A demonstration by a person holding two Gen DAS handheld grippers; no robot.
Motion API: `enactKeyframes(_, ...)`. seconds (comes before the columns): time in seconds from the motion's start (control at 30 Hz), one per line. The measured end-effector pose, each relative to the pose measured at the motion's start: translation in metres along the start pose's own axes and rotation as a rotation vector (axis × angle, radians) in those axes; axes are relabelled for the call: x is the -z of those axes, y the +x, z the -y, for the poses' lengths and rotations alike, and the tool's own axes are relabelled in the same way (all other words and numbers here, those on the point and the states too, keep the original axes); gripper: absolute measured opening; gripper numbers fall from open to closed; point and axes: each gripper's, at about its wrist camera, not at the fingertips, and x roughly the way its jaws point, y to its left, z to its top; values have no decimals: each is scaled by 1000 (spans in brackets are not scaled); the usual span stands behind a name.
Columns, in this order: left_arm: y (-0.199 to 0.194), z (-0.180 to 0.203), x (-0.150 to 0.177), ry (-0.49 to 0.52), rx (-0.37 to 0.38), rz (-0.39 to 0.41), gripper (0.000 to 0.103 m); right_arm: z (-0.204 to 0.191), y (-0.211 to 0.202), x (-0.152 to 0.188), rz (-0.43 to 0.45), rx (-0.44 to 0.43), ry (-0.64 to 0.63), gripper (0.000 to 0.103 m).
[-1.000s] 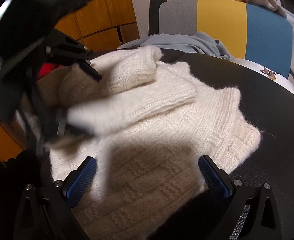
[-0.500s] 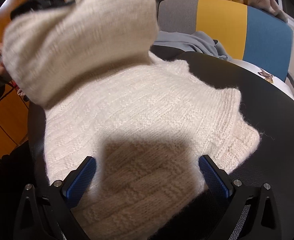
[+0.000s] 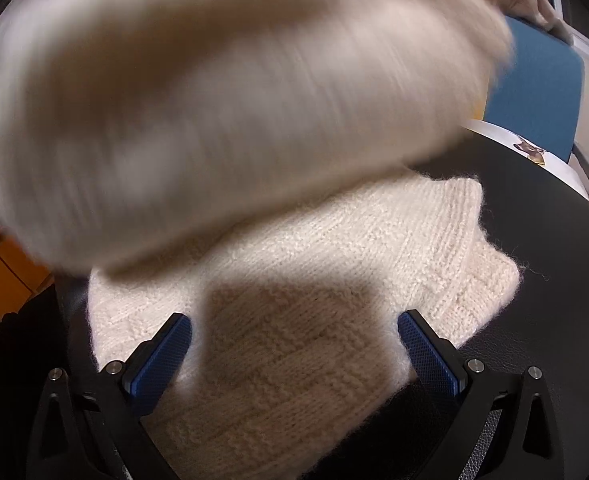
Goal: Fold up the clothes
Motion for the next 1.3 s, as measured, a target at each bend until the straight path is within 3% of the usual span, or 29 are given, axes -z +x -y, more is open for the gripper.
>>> enactKeyframes(0.07, -4, -1, 14, -17, 14, 9, 30, 1, 0, 0, 4, -6, 3, 103)
enactKeyframes(0.2, -30, 14, 7, -46, 79, 45, 43, 3, -3, -1, 6, -15, 6, 103)
enactKeyframes(0.33, -54, 34, -3, 6, 104, 75, 44, 0, -20, 4, -58, -3, 4, 103)
enactKeyframes(0.47, -92, 39, -10, 60, 54, 159, 47, 1, -57, 25, -101, -15, 45, 103)
enactKeyframes(0.63, -125, 17, -6, 81, -43, 227, 47, -14, -114, 26, -79, -40, 35, 103)
enactKeyframes(0.77, -136, -2, 8, 105, -86, 221, 47, -35, -123, -15, -38, -138, -50, 103)
enactKeyframes(0.87, -129, -5, 15, 144, -137, 209, 47, -34, -92, -44, -114, -250, -62, 103)
enactKeyframes(1.0, -114, -14, 15, 162, -162, 192, 47, -31, -33, -58, -300, -553, 98, 103)
enactKeyframes(1.13, -99, -23, 20, 194, -149, 161, 49, -42, -29, -51, -203, -829, 224, 103)
enactKeyframes(1.2, -92, -30, 22, 194, -129, 139, 49, -37, -29, -23, -188, -824, 285, 103)
enactKeyframes(1.23, -91, -29, 23, 203, -127, 134, 49, -29, -24, -4, -217, -762, 341, 103)
enactKeyframes(1.27, -90, -28, 24, 213, -126, 129, 49, -22, -22, 12, -222, -716, 393, 100)
enactKeyframes(1.3, -91, -26, 25, 218, -130, 136, 49, -15, -30, 23, -179, -702, 435, 90)
